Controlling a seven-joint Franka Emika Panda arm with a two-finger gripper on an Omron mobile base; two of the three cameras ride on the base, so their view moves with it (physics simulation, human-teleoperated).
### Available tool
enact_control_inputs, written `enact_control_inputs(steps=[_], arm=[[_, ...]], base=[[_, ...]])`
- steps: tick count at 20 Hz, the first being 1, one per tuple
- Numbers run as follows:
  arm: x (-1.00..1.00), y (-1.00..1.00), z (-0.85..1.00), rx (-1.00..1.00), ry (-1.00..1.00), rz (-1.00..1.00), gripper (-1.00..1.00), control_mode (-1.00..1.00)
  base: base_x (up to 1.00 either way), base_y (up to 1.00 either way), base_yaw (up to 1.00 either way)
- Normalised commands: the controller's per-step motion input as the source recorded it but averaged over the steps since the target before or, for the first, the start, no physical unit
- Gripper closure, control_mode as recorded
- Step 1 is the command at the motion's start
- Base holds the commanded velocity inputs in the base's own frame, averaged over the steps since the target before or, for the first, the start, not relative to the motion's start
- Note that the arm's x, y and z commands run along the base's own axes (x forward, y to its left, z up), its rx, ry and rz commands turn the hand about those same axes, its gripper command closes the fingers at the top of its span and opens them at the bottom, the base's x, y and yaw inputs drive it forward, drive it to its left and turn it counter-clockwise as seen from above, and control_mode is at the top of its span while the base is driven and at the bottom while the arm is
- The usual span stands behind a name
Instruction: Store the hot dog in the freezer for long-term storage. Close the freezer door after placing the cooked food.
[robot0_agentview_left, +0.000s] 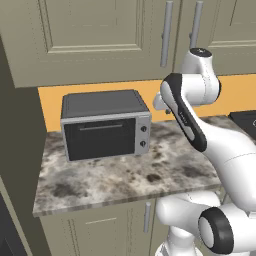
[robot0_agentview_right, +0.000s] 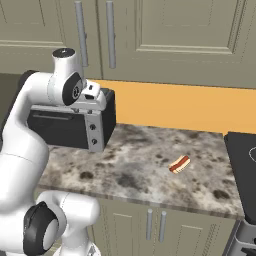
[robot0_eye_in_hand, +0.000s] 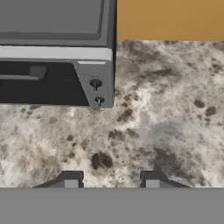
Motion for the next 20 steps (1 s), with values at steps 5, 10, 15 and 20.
enact_control_inputs(steps=[5, 10, 15, 20], arm=[[-0.04, -0.11, -0.07, 0.0, 0.0, -0.04, -1.0, -1.0], [0.0, -0.29, -0.29, 0.0, 0.0, -0.14, -1.0, -1.0], [0.0, -0.37, -0.29, 0.0, 0.0, -0.2, -1.0, -1.0], [0.0, -0.39, -0.35, 0.0, 0.02, -0.28, -1.0, -1.0]], base=[[0.0, 0.0, 0.0], [0.0, 0.0, 0.0], [0.0, 0.0, 0.0], [0.0, 0.0, 0.0]])
